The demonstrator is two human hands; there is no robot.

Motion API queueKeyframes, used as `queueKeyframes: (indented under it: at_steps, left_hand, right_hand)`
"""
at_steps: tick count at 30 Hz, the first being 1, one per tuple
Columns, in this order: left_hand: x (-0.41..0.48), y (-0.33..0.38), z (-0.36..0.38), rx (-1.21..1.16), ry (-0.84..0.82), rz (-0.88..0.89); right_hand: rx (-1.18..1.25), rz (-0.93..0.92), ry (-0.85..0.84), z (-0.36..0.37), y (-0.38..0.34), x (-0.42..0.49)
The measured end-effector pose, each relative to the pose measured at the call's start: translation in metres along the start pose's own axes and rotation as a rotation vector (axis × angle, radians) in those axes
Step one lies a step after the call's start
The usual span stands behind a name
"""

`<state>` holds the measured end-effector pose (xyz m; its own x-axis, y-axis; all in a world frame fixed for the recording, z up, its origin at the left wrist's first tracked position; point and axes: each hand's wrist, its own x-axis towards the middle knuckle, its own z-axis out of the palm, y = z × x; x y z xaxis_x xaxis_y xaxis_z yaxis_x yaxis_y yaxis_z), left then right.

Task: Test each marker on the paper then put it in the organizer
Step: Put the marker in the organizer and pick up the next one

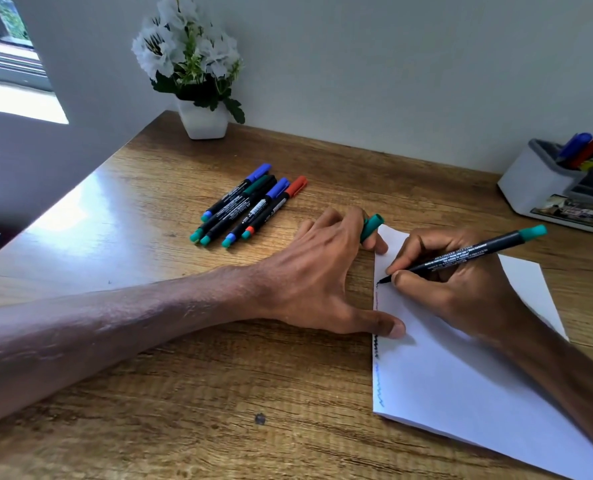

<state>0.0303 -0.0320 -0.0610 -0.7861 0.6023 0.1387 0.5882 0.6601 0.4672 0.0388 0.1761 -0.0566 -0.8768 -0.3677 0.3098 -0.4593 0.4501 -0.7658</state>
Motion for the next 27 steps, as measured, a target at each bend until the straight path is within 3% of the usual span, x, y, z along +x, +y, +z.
queueKeyframes:
  at_steps: [27]
  left_hand:
    - [-0.0003,0.0017,-0.0010,0.011,0.000,0.017]
  right_hand:
    - [-0.010,0.060,0.067,0.0004,-0.0008,0.0019]
